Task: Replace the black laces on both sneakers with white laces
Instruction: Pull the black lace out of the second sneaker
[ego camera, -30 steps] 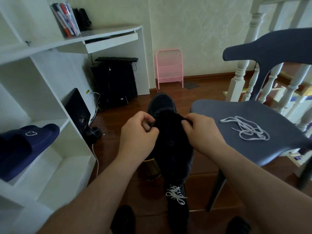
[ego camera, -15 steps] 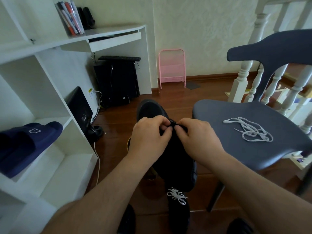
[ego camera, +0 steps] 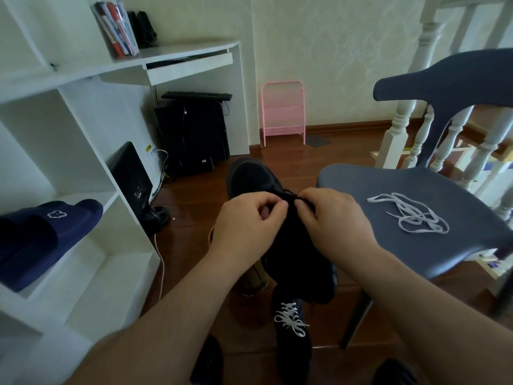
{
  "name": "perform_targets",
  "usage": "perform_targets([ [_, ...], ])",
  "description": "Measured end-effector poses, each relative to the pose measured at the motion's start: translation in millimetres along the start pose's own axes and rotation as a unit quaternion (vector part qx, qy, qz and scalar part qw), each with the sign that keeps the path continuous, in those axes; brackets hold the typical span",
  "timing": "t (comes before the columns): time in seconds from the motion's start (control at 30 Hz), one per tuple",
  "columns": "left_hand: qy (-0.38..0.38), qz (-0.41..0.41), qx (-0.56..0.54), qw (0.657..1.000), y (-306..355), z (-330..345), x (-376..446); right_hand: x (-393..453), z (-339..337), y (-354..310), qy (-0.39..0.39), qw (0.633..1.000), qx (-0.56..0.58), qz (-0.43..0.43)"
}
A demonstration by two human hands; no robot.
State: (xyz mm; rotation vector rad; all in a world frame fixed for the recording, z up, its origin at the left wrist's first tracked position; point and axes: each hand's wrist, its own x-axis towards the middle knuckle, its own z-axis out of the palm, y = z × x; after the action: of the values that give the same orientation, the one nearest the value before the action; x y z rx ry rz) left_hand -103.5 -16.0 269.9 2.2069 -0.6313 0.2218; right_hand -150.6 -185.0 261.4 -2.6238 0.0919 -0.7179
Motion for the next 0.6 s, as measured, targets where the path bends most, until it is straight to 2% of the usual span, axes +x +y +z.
perform_targets([
  [0.13,0.036,0.004,-0.007,0.999,2.4,4.4,1.9,-0.8,1.6,-9.8,0.002,1.000,-0.016,-0.024],
  [0.23,0.012,-0.024,-0.067,0.997,-0.6,4.5,5.5,-0.9,3.9,-9.2,0.002,1.000,-0.017,-0.023],
  [0.27,-0.007,-0.041,-0.136,0.990,-0.4,2.0,7.6,0.6,4.6,-5.8,0.003,1.000,-0.017,-0.011],
  [0.33,-0.082,-0.038,-0.291,0.953,-1.6,-4.6,9.2,5.4,3.9,5.0,0.006,0.999,-0.011,0.030],
  [0.4,-0.183,-0.004,-0.346,0.920,-0.7,-13.5,5.7,8.5,2.5,14.5,0.001,0.998,-0.002,0.058],
  [0.47,-0.228,0.002,-0.293,0.928,-5.9,-15.5,3.3,8.4,2.5,17.1,-0.007,0.998,-0.001,0.062],
  [0.5,-0.213,-0.005,-0.240,0.947,-10.9,-12.6,3.9,7.8,3.3,16.5,-0.008,0.998,-0.003,0.060],
  [0.6,-0.087,-0.034,-0.070,0.993,-17.9,-3.2,7.6,5.2,5.9,11.8,0.003,0.999,-0.003,0.052],
])
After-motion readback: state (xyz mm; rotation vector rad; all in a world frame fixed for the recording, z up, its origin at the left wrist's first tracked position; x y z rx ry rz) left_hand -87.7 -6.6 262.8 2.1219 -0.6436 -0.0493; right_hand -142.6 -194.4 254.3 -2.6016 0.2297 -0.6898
